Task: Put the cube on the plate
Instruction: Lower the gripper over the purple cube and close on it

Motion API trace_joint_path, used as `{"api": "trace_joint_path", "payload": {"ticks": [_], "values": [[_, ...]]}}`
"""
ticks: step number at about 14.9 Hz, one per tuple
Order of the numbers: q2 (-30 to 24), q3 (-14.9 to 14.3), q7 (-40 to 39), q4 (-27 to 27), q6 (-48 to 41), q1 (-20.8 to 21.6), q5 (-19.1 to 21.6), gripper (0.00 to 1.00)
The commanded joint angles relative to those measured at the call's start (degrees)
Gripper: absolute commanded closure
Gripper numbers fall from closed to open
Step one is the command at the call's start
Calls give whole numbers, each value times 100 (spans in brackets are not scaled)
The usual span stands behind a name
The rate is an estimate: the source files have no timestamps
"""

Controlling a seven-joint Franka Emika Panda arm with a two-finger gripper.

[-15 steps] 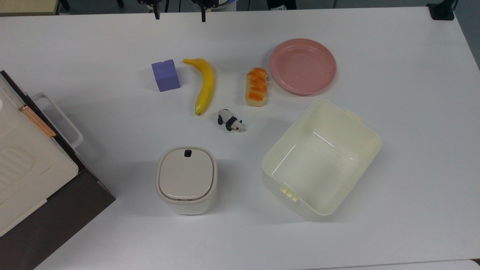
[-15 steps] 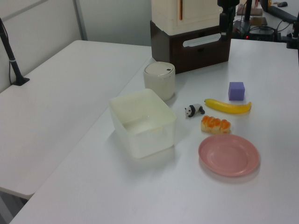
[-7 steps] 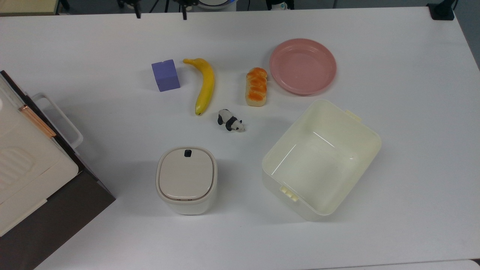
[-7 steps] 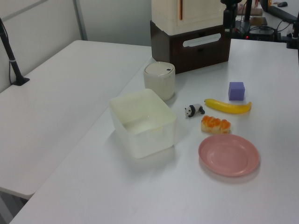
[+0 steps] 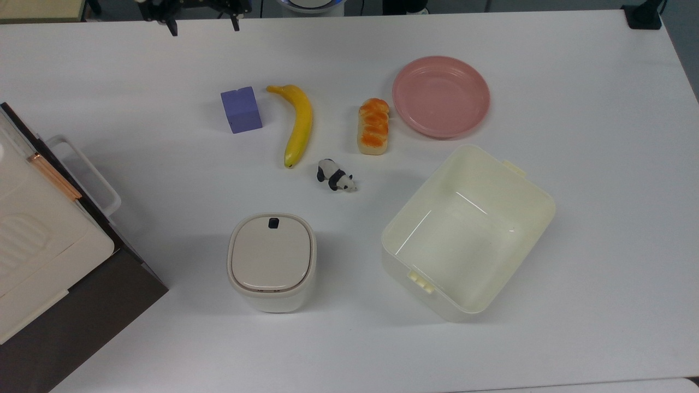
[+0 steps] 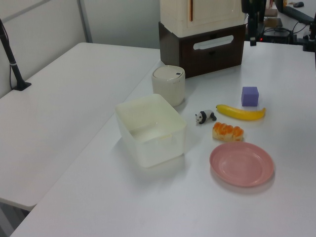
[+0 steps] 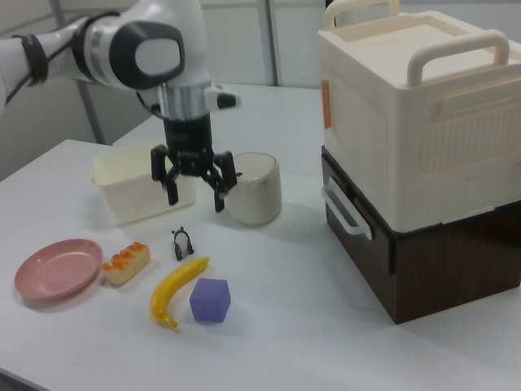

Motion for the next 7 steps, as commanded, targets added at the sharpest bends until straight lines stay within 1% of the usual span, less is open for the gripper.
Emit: {"api": "trace_joint_path", "payload": {"ticks": [1,3,5,7], "values": [[-66,-38,-388,-712,296,-2,-42,0],[92,-38,-397,-1038,620,42,-139,0],[198,-29,-388,-1161,806,51,-139,0],[408,-29,-388,-1162,885,68,-148,0]]}}
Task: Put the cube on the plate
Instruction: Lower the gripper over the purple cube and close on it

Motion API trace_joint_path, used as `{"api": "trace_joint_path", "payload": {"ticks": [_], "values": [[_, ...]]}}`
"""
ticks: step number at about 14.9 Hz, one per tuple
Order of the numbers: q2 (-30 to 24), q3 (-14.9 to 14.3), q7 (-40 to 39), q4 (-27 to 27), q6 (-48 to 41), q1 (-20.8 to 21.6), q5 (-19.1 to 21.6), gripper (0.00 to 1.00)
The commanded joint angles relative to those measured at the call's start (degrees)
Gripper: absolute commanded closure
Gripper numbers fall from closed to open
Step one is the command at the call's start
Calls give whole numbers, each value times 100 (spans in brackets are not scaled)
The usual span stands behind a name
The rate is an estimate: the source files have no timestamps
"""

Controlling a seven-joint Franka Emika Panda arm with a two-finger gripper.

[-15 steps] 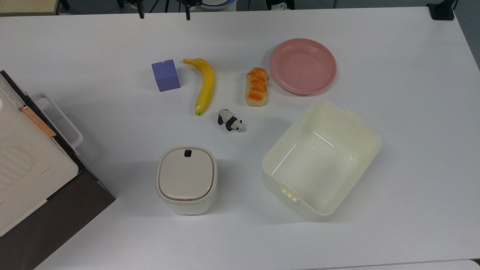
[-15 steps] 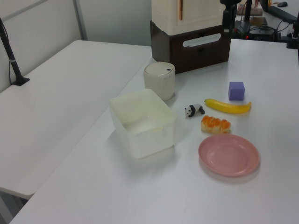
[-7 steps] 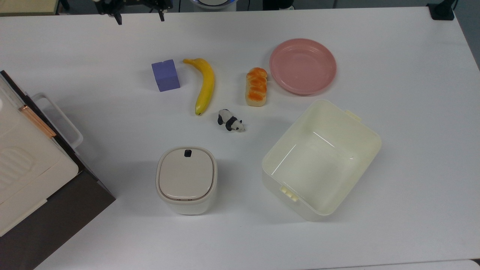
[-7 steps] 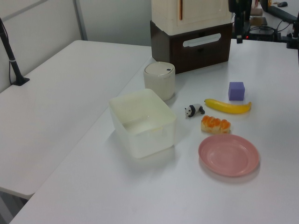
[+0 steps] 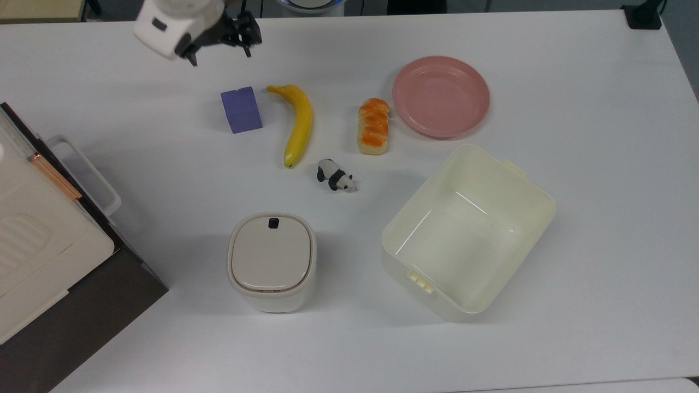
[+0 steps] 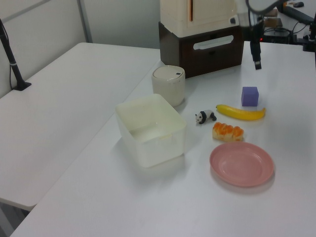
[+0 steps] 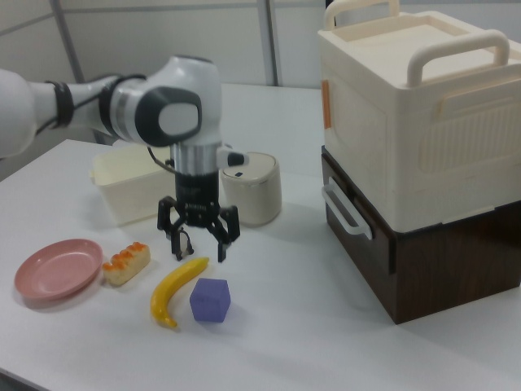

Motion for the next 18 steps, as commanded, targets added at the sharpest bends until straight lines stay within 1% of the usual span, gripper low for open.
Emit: {"api": "trace_joint_path", "payload": {"ticks": [1,5,7,10,12,13,14,15,16,18], "values": [[303,-32,-127,-152,322,95,-94,0],[638,3,-127,-178,612,112,-138,0],[822,3,-127,-169,709,244,-313,0],[1103,12,-135,-169,745,306,-375,0],[1262,12,-127,-178,955,455,-524,0],[1315,12,-127,-161,965,455,-560,8],[1332,12,-135,-143,965,455,-569,34],[1333,12,-144,-134,965,455,-569,47],[1324,12,-179,-125,947,455,-569,64],[1228,12,-188,-99,895,473,-569,78]]}}
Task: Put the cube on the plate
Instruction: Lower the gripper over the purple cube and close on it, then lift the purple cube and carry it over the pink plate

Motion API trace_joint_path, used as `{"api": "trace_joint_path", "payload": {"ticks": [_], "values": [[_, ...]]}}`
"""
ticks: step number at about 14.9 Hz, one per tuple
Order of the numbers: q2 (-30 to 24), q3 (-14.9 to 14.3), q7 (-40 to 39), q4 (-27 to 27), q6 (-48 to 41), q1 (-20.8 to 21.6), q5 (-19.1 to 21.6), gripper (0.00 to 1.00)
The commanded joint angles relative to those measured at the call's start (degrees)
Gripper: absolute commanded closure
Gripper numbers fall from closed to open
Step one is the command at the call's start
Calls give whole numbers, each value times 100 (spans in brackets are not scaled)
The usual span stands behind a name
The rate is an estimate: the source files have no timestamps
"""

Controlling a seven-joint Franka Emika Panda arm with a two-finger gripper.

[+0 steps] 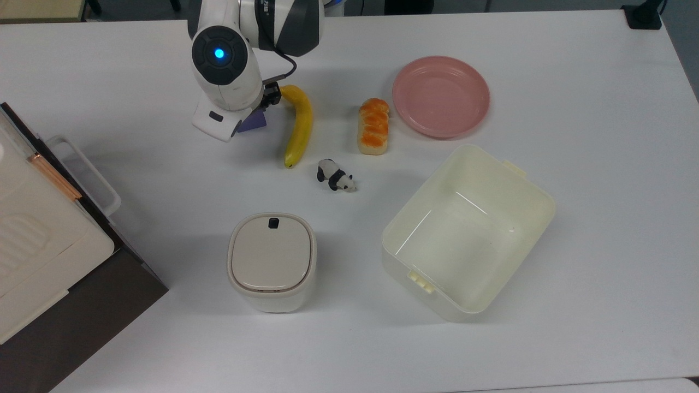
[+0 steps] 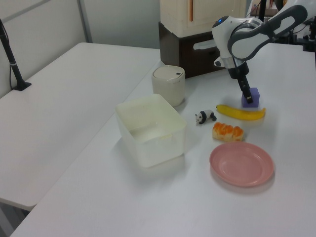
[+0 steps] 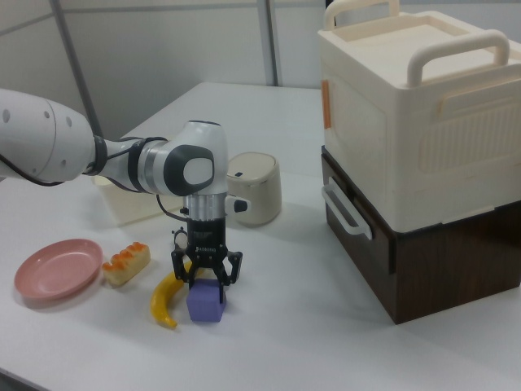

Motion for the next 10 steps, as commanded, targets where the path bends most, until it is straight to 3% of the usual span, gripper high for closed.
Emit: {"api": "trace_joint_path", "payload": {"ticks": [1,5,10], "values": [[-206,-28,-113,76,0,81,-93,78],[-347,-11,62,595,-536,834,-75,77],[-505,-11,1273,710,-484,2029,30,75]]}}
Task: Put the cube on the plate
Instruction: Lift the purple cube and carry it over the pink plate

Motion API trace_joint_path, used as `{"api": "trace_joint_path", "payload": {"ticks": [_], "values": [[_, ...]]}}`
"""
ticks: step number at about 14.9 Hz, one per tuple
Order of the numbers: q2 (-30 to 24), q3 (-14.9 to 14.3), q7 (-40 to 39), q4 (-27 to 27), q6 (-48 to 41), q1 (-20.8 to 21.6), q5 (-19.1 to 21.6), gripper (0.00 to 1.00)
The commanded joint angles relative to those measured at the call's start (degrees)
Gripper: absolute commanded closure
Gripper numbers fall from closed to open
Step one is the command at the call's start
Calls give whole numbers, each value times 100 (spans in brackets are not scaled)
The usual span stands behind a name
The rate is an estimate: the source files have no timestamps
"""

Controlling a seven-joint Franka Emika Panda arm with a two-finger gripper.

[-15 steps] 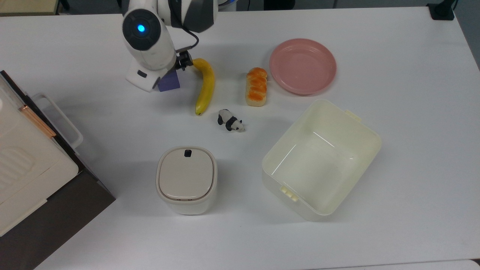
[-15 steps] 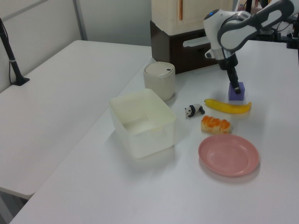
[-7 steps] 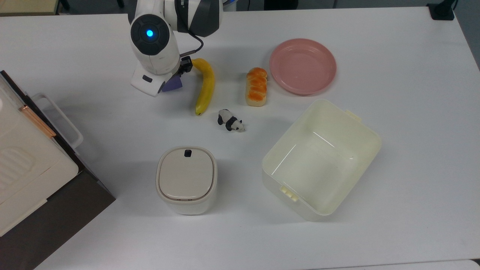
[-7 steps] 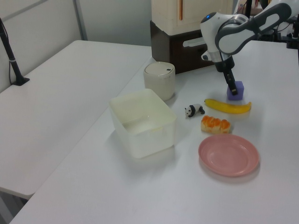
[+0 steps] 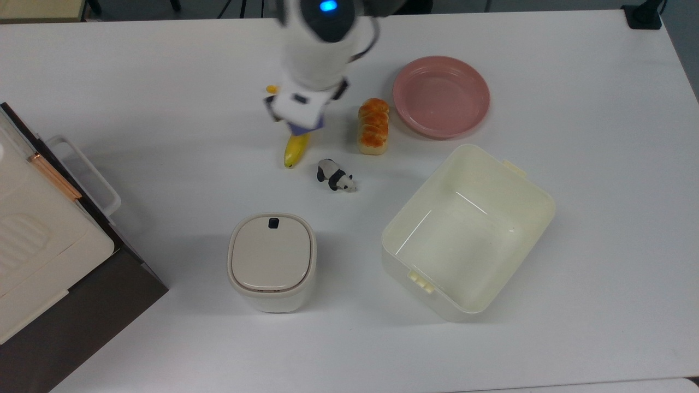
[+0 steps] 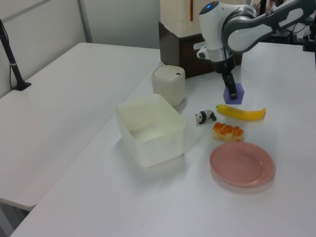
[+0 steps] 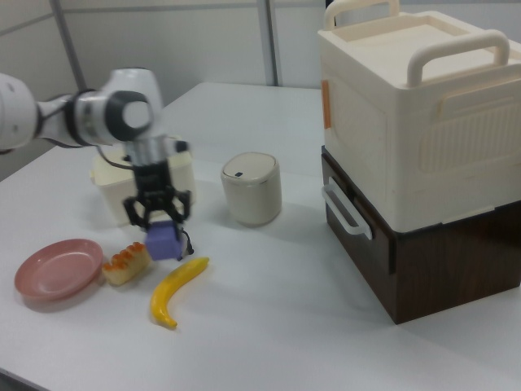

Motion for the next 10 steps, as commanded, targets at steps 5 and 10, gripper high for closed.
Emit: {"api": "trace_joint_path", "payload": {"ticks": [5,10], "values": [[-116,-62,1911,-59,99,2042,47,75],[33,-62,2097,-76,108,2624,609,51]]}}
